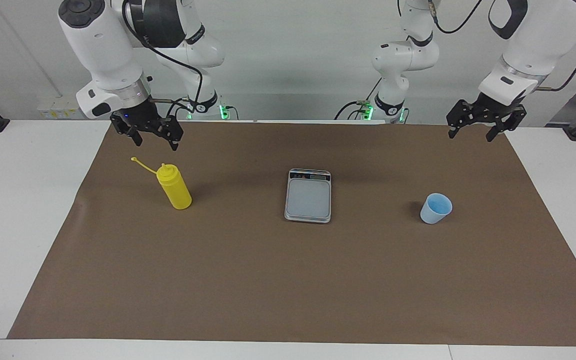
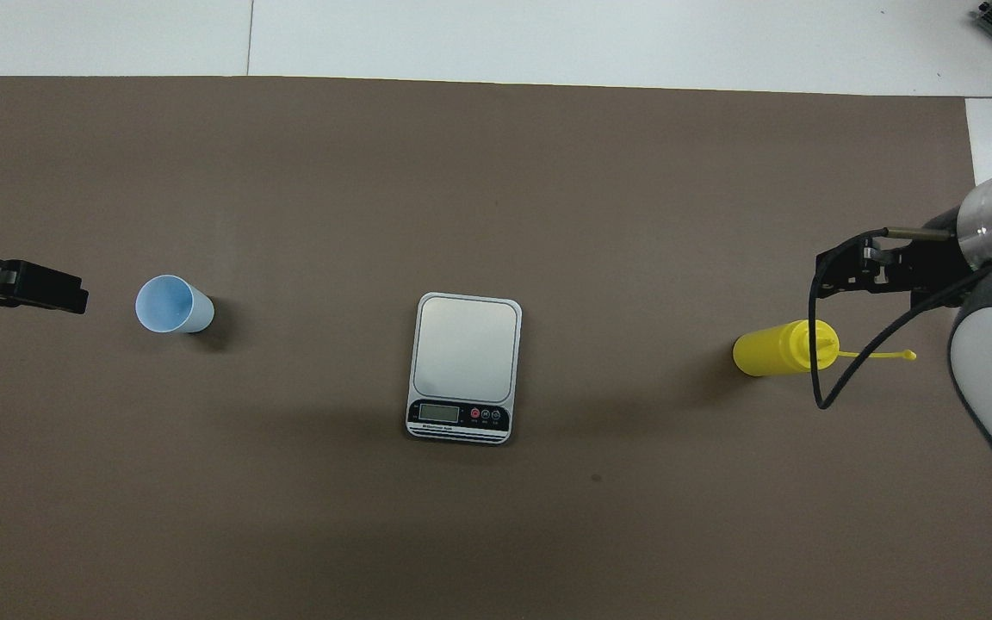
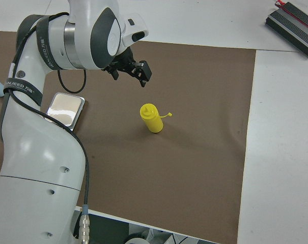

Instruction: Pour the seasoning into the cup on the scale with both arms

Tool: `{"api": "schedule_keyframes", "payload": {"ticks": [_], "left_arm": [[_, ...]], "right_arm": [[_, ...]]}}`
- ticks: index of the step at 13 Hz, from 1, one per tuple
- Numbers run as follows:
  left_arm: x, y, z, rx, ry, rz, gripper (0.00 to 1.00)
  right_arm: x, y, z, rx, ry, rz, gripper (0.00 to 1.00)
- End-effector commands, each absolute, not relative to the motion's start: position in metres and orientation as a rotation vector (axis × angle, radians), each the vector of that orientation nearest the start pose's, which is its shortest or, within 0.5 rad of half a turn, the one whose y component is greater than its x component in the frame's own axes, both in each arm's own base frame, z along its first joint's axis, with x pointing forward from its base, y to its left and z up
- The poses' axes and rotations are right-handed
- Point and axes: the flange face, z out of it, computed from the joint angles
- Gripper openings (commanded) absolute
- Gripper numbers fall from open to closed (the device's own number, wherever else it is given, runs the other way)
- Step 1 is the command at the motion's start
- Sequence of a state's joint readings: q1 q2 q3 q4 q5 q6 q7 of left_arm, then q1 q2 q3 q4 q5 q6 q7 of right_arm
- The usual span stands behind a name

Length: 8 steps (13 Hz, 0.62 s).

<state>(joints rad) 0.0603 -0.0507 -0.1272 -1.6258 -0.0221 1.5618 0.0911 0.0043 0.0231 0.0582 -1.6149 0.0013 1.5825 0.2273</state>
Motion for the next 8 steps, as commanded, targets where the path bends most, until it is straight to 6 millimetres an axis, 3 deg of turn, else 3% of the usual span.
{"api": "schedule_keyframes", "payload": {"ticks": [1,6,8], "left_arm": [[0.529,-0.040,0.625,-3.146,0.270,0.022,1.00],[0.529,-0.034,0.623,-3.147,0.246,0.008,1.00],[0.527,-0.033,0.612,-3.147,0.222,-0.018,1.00]], "right_arm": [[0.556,0.034,0.591,-3.116,0.274,0.093,1.00],[0.557,0.031,0.591,-3.115,0.284,0.092,1.00],[0.557,0.028,0.591,-3.114,0.291,0.095,1.00]]}}
